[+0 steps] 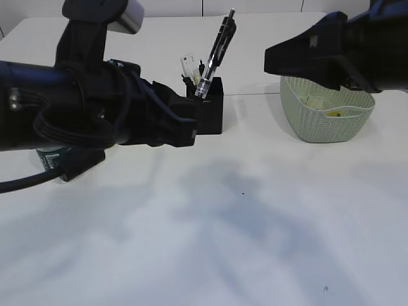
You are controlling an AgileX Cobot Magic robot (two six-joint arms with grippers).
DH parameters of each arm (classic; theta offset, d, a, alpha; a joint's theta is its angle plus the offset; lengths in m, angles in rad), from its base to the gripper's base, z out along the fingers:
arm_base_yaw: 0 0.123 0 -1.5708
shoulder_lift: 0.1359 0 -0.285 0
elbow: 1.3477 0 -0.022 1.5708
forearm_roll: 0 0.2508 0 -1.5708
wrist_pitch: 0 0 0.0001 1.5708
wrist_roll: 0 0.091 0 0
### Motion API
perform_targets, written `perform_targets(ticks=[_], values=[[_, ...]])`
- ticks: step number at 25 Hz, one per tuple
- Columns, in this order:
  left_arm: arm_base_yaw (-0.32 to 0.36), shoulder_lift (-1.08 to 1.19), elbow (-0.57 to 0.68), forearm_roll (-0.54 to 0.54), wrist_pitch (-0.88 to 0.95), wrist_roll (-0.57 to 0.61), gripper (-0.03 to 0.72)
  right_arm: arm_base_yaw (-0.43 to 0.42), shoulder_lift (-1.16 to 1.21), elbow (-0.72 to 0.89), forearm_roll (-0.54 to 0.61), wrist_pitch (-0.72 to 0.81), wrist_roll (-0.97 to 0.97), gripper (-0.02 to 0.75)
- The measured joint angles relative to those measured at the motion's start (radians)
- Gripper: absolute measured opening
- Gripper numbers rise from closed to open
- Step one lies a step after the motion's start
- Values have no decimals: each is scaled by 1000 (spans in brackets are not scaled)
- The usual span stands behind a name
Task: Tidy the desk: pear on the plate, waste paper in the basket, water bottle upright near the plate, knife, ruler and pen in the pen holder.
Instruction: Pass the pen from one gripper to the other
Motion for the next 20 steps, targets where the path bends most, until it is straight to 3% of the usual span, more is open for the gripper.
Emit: perform_targets(ticks=[8,15,20], values=[[21,0,0,0,15,0,62,0,0,0,147,-13,-14,244],[21,0,0,0,23,0,62,0,2,0,199,-22,-14,249],[21,0,0,-2,27,0,62,0,41,0,270,-34,-20,344]])
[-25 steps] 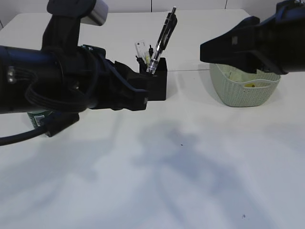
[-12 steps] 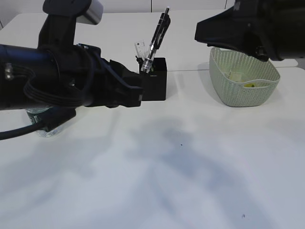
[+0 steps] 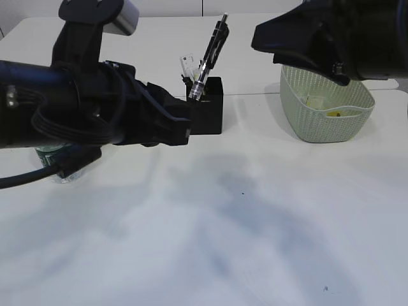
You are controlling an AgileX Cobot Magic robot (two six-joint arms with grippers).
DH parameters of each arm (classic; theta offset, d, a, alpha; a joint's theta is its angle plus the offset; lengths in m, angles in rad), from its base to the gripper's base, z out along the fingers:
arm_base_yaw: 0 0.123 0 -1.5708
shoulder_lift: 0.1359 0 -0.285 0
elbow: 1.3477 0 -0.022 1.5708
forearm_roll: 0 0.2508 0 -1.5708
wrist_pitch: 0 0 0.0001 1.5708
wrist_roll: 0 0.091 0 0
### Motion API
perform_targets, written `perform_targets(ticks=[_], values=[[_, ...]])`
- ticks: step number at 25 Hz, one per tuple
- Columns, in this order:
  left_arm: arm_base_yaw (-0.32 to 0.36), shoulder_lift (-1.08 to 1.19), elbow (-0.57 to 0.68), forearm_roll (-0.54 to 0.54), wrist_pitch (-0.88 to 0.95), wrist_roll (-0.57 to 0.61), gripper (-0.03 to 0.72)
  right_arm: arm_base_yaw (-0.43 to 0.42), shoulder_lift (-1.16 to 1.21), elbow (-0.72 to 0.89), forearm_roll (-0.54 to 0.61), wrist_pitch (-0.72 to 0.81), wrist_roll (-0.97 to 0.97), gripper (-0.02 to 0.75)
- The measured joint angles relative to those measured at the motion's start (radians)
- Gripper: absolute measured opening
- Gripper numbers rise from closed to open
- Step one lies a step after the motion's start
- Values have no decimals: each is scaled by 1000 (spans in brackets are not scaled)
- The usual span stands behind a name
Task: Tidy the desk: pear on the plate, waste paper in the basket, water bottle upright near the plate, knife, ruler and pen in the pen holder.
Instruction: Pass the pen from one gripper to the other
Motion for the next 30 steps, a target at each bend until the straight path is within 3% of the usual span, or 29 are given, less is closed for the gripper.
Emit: perform_targets(ticks=[4,14,22,30], values=[[0,0,0,-2,3,0,62,0,40,0,72,8,-41,410],[0,-1,0,-10,11,0,62,0,116,0,375,102,-282,420],[0,-1,0,-12,24,0,62,0,126,-2,393,121,-302,424],[-46,-1,0,-12,20,0,62,0,126,-2,393,121,-326,424]])
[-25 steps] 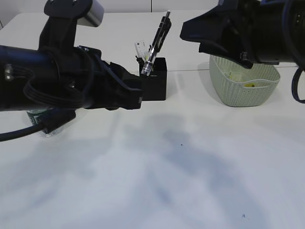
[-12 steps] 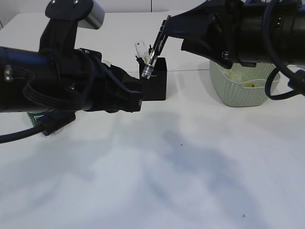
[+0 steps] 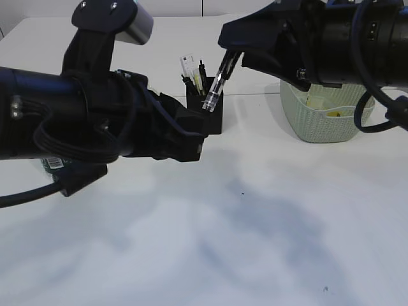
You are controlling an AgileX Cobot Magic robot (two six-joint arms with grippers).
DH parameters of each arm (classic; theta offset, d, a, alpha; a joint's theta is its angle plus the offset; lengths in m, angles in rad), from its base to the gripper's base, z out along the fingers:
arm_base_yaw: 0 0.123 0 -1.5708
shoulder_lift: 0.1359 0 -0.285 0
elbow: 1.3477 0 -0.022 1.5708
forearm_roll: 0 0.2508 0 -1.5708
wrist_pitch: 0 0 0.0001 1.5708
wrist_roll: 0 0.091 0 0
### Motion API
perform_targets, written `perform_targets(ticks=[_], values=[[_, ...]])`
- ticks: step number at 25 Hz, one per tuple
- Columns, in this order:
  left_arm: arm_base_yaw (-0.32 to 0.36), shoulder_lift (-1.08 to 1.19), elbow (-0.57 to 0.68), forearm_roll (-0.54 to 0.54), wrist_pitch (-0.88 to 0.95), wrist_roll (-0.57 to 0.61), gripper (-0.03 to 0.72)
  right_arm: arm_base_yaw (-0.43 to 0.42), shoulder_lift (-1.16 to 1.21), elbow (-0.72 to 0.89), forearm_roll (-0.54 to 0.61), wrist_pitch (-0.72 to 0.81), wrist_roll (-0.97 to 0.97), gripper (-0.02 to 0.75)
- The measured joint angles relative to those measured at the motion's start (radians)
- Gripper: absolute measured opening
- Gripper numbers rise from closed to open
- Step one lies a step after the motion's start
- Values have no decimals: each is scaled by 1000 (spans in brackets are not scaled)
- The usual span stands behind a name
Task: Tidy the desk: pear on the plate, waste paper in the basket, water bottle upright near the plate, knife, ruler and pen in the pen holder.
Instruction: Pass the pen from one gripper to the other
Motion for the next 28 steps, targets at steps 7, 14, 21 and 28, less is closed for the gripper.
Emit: perform_targets(ticks=[7,14,21,28], values=[[-3,-21,0,0,-1,0,62,0,0,0,4,0,-2,426],[-24,-36,0,0,-4,0,62,0,14,0,4,15,-4,426],[-35,-36,0,0,-7,0,62,0,24,-24,4,52,-4,426],[-35,-36,0,0,-16,0,62,0,24,-57,4,60,-6,426]])
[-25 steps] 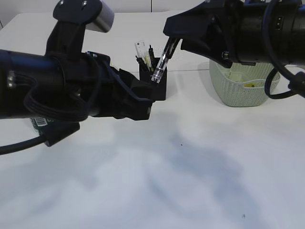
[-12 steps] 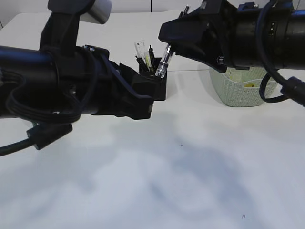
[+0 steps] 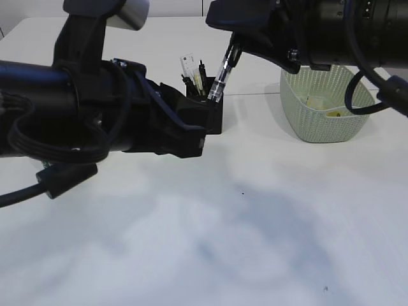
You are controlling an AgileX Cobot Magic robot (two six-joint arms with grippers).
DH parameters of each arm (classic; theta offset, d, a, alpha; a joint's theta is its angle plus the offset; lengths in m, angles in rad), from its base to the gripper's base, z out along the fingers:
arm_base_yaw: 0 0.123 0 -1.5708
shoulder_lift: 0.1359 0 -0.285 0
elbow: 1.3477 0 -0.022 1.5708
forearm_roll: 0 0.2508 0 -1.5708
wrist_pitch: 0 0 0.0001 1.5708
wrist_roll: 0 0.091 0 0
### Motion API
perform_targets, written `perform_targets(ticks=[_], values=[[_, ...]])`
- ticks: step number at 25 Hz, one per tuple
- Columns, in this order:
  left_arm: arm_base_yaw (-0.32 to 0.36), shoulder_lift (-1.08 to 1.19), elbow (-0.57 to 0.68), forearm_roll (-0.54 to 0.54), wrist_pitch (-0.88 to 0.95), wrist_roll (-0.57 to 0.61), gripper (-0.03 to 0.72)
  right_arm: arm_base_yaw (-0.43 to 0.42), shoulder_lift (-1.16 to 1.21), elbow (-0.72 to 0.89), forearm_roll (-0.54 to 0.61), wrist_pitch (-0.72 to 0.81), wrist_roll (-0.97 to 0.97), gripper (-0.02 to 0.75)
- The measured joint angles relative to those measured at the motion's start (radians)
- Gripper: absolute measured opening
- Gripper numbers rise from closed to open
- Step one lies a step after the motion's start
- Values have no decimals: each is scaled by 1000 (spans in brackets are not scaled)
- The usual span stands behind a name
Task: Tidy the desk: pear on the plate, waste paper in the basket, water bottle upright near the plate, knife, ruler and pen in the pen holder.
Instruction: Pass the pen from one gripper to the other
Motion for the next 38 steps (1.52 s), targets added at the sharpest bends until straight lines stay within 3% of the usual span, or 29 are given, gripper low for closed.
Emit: perform_targets(ticks=[28,38], values=[[0,0,0,4,-61,0,62,0,24,0,0,14,-27,424],[0,0,0,4,-66,0,62,0,24,0,0,16,-29,256]])
